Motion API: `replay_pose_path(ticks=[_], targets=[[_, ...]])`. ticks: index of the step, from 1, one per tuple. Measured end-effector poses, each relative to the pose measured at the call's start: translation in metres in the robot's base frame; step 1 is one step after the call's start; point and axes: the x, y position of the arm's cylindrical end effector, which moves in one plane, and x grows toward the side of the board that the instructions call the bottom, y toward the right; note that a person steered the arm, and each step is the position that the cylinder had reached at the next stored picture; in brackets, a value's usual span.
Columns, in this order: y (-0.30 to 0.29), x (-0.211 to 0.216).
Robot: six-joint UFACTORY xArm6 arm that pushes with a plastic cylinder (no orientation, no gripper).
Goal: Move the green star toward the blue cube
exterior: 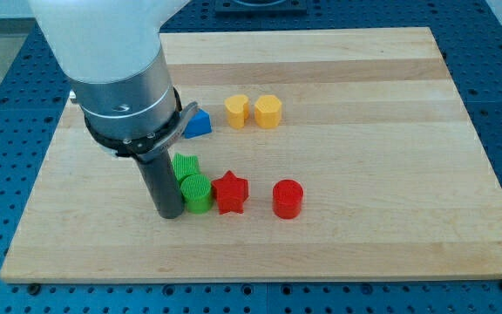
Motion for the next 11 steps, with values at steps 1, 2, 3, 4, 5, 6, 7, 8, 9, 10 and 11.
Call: replay_pose_path(ticks=[1, 2, 3, 4, 5, 6, 7, 8, 9, 10, 11], targets=[[0.017, 0.0], [0.028, 0.008], [0.044, 0.024], [0.065, 0.012], [0.066, -0.016], [0.051, -0.032], [0.038, -0.036], [0.066, -0.035], [0.078, -0.035], [0.025, -0.038], [-0.034, -0.045]])
